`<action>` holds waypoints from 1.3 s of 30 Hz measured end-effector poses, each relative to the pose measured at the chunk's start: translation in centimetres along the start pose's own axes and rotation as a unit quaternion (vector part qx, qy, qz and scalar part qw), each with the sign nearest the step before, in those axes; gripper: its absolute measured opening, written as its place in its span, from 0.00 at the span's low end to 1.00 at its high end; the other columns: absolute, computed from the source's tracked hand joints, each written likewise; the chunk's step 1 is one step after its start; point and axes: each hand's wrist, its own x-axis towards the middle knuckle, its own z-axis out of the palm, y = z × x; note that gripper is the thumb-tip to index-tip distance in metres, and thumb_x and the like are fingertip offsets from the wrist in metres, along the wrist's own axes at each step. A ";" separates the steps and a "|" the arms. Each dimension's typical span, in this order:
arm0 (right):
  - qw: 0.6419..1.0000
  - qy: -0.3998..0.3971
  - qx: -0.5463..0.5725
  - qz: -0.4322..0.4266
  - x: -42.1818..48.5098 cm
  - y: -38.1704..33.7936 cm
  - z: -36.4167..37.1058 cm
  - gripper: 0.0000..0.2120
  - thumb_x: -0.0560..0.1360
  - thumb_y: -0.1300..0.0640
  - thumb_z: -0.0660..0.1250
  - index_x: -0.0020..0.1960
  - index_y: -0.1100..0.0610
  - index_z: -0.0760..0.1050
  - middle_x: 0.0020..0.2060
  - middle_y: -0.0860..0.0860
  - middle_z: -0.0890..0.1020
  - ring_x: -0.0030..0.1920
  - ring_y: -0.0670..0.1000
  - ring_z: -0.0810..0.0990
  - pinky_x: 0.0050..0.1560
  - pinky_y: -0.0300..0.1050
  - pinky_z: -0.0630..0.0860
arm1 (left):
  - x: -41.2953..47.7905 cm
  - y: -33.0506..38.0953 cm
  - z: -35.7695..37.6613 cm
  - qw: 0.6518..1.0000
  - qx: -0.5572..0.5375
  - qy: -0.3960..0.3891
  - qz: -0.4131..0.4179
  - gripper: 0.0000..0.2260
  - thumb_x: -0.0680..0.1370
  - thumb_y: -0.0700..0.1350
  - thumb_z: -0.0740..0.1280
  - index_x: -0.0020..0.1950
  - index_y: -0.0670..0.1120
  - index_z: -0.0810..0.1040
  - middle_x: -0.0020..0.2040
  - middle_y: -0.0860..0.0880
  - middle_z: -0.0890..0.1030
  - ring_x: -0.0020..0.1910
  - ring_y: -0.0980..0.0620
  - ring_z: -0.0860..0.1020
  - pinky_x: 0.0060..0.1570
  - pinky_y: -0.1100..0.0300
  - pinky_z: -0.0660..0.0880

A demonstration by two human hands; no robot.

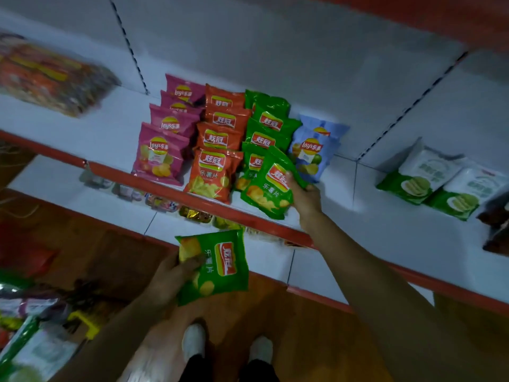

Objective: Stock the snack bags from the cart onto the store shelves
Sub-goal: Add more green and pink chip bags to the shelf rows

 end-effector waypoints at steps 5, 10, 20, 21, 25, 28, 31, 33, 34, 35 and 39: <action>0.995 0.010 -0.062 -0.072 2.6 1.8 2.4 0.16 0.71 0.53 0.73 0.55 0.61 0.80 0.46 0.53 0.82 0.48 0.50 0.79 0.57 0.52 0.78 | 2.2 -2.1 2.8 0.993 -0.122 -0.005 -0.004 0.08 0.76 0.39 0.65 0.54 0.43 0.79 0.47 0.42 0.85 0.42 0.45 0.84 0.44 0.51 0.80; 0.987 -0.011 -0.105 -0.119 3.7 4.2 2.6 0.31 0.59 0.39 0.76 0.56 0.57 0.79 0.51 0.54 0.84 0.52 0.53 0.82 0.54 0.57 0.79 | 4.8 -2.9 5.8 0.977 -0.212 0.000 -0.026 0.14 0.76 0.43 0.66 0.62 0.45 0.76 0.51 0.45 0.84 0.45 0.46 0.84 0.42 0.52 0.79; 0.993 -0.017 -0.076 -0.090 3.4 4.2 1.4 0.16 0.75 0.49 0.69 0.55 0.60 0.77 0.53 0.57 0.83 0.50 0.51 0.81 0.54 0.49 0.78 | 6.1 -3.4 7.1 0.970 -0.241 -0.010 -0.034 0.16 0.78 0.45 0.65 0.66 0.47 0.72 0.58 0.44 0.81 0.50 0.45 0.82 0.38 0.55 0.79; 0.993 -0.004 -0.074 -0.096 3.5 3.8 1.7 0.16 0.76 0.48 0.66 0.55 0.60 0.77 0.52 0.55 0.83 0.49 0.49 0.81 0.51 0.45 0.77 | 6.2 -3.6 6.8 0.970 -0.239 -0.013 -0.031 0.17 0.78 0.45 0.65 0.66 0.47 0.72 0.58 0.44 0.81 0.50 0.45 0.82 0.38 0.54 0.79; 0.983 0.042 -0.119 -0.132 3.8 3.4 2.6 0.17 0.76 0.48 0.66 0.40 0.62 0.76 0.37 0.52 0.79 0.38 0.46 0.77 0.40 0.39 0.72 | 6.6 -3.6 6.2 0.972 -0.232 -0.013 -0.021 0.16 0.78 0.45 0.64 0.65 0.47 0.72 0.55 0.45 0.82 0.49 0.45 0.82 0.40 0.53 0.78; 0.978 0.036 -0.161 -0.128 3.8 3.8 2.7 0.19 0.77 0.47 0.65 0.32 0.57 0.71 0.32 0.52 0.78 0.36 0.47 0.77 0.37 0.39 0.71 | 6.9 -3.3 6.2 0.973 -0.228 -0.018 -0.016 0.13 0.78 0.45 0.64 0.62 0.48 0.74 0.53 0.46 0.82 0.47 0.46 0.82 0.41 0.53 0.77; 0.986 0.012 -0.143 -0.084 4.2 3.9 2.7 0.17 0.77 0.45 0.64 0.45 0.60 0.80 0.45 0.56 0.83 0.46 0.51 0.81 0.48 0.44 0.77 | 7.4 -3.4 6.4 0.976 -0.216 -0.016 -0.012 0.12 0.78 0.45 0.64 0.62 0.47 0.74 0.53 0.45 0.82 0.49 0.46 0.82 0.44 0.52 0.78; 0.991 -0.002 -0.111 -0.073 4.3 4.1 2.7 0.17 0.76 0.46 0.66 0.55 0.58 0.78 0.51 0.55 0.83 0.51 0.52 0.82 0.54 0.48 0.79 | 7.6 -3.5 6.4 0.978 -0.208 -0.017 -0.011 0.15 0.78 0.46 0.65 0.64 0.46 0.74 0.55 0.44 0.82 0.51 0.44 0.82 0.49 0.49 0.77; 0.993 -0.010 -0.090 -0.075 4.2 4.2 2.6 0.17 0.75 0.48 0.68 0.58 0.58 0.77 0.53 0.54 0.82 0.52 0.51 0.82 0.53 0.47 0.79 | 7.7 -3.5 6.4 0.978 -0.207 -0.018 -0.012 0.15 0.78 0.46 0.65 0.64 0.46 0.74 0.55 0.44 0.82 0.51 0.44 0.82 0.49 0.49 0.77; 0.994 -0.020 -0.066 -0.080 4.0 4.4 2.5 0.18 0.75 0.50 0.69 0.61 0.58 0.75 0.54 0.52 0.82 0.52 0.49 0.81 0.51 0.43 0.80 | 7.8 -3.6 6.4 0.978 -0.208 -0.020 -0.012 0.14 0.78 0.46 0.65 0.63 0.47 0.74 0.55 0.44 0.82 0.51 0.44 0.82 0.49 0.49 0.77; 0.997 -0.037 -0.017 -0.065 3.5 5.1 1.6 0.21 0.75 0.53 0.68 0.64 0.62 0.71 0.54 0.54 0.82 0.46 0.44 0.82 0.42 0.34 0.79 | 7.7 -3.8 6.3 0.976 -0.213 -0.026 -0.019 0.12 0.78 0.45 0.65 0.61 0.48 0.75 0.54 0.45 0.83 0.49 0.45 0.82 0.44 0.52 0.78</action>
